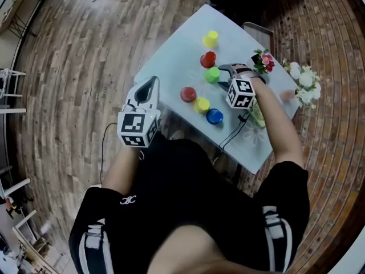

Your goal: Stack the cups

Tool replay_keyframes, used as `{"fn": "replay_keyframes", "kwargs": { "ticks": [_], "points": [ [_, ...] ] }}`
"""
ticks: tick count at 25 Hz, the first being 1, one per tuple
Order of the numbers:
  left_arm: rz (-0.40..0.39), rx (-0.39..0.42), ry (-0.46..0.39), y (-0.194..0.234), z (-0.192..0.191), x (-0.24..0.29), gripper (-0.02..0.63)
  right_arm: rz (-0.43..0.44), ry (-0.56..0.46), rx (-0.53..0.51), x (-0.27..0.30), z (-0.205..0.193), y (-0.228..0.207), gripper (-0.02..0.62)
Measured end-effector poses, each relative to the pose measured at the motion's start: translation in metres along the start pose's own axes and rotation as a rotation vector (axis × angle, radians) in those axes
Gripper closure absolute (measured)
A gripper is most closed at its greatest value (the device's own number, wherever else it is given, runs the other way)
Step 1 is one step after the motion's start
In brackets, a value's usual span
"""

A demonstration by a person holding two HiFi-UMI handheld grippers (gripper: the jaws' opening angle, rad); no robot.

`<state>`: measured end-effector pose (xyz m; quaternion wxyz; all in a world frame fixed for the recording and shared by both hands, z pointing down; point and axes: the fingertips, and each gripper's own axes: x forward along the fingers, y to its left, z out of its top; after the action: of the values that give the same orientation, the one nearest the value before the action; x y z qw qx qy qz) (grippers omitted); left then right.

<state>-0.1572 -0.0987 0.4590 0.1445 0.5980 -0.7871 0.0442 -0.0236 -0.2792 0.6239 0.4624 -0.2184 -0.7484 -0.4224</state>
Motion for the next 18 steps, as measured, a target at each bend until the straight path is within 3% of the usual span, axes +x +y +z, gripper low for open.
{"fn": "replay_keyframes", "kwargs": {
  "ticks": [10, 18],
  "points": [
    [0.082, -0.055, 0.035, 0.036, -0.016, 0.004, 0.604, 0.225, -0.013, 0.102, 0.054, 0.008, -0.009, 0.367],
    [0.094, -0.063, 0.062, 0.054, -0.024, 0.008, 0.604, 0.315, 0.009, 0.142, 0.073, 0.008, -0.006, 0.353]
  ]
}}
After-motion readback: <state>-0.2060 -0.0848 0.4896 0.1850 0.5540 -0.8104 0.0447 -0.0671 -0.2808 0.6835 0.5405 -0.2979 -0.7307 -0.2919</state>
